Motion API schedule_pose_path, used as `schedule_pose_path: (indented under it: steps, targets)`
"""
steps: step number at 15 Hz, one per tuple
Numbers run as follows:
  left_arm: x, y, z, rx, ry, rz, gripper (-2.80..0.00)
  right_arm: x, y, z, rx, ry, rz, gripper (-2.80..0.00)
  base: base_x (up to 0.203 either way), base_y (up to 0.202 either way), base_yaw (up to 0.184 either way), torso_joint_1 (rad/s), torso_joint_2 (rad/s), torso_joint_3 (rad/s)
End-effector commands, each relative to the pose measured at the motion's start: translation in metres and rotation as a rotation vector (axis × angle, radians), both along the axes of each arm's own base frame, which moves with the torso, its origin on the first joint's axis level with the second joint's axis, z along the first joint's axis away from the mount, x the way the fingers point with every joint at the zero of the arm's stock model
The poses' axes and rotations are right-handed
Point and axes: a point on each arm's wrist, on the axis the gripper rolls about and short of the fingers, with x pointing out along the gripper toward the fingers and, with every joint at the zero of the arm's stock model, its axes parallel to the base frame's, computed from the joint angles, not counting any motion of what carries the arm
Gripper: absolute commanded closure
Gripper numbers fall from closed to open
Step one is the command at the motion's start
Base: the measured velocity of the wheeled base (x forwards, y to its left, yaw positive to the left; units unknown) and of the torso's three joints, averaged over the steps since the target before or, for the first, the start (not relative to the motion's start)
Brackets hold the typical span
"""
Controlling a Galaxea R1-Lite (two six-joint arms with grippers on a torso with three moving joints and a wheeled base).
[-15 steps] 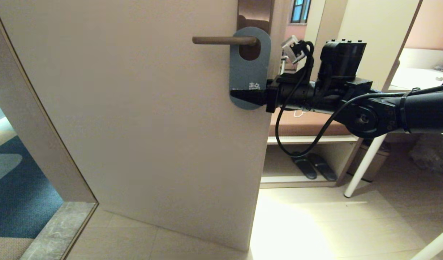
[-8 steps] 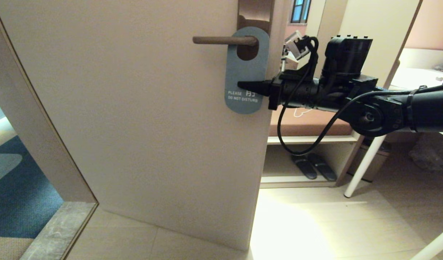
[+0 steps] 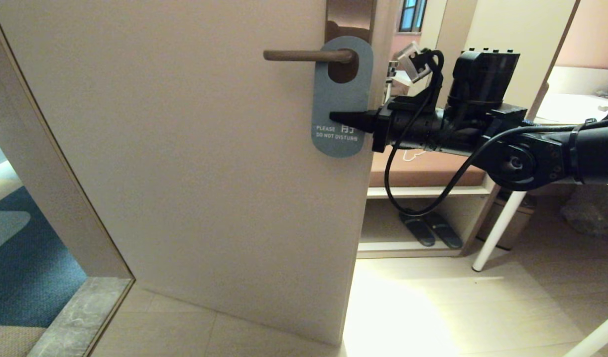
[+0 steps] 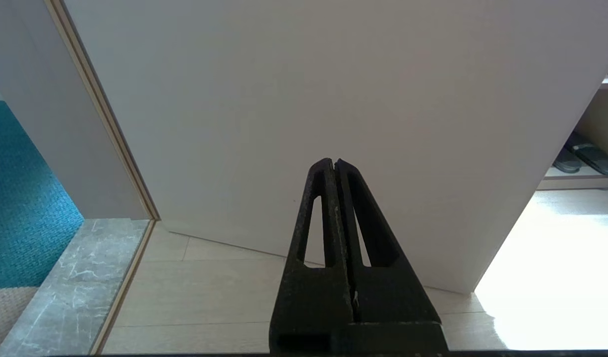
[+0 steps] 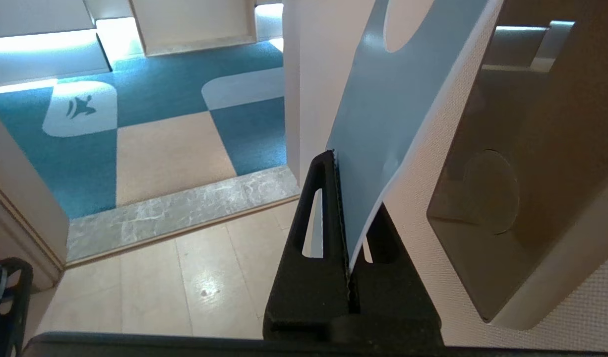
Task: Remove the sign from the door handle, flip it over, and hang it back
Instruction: Take down the sign
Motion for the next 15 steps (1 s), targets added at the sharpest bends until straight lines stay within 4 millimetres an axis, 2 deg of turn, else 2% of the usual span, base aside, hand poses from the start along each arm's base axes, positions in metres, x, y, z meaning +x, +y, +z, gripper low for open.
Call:
schedule_pose_path:
  steps: [1, 10, 15]
  targets:
    - [0.000, 0.000, 0.000, 0.000, 0.000, 0.001, 0.00, -0.003, -0.001, -0.001, -0.003, 0.001, -0.018, 0.00, 0.000, 0.000, 0.000, 0.000, 0.00, 0.000]
    - [0.000, 0.000, 0.000, 0.000, 0.000, 0.001, 0.00, -0.011, 0.015, 0.000, -0.003, -0.010, -0.023, 0.00, 0.000, 0.000, 0.000, 0.000, 0.00, 0.000]
    - [0.000, 0.000, 0.000, 0.000, 0.000, 0.001, 0.00, -0.012, 0.022, 0.000, -0.023, -0.051, -0.081, 0.00, 0.000, 0.000, 0.000, 0.000, 0.00, 0.000]
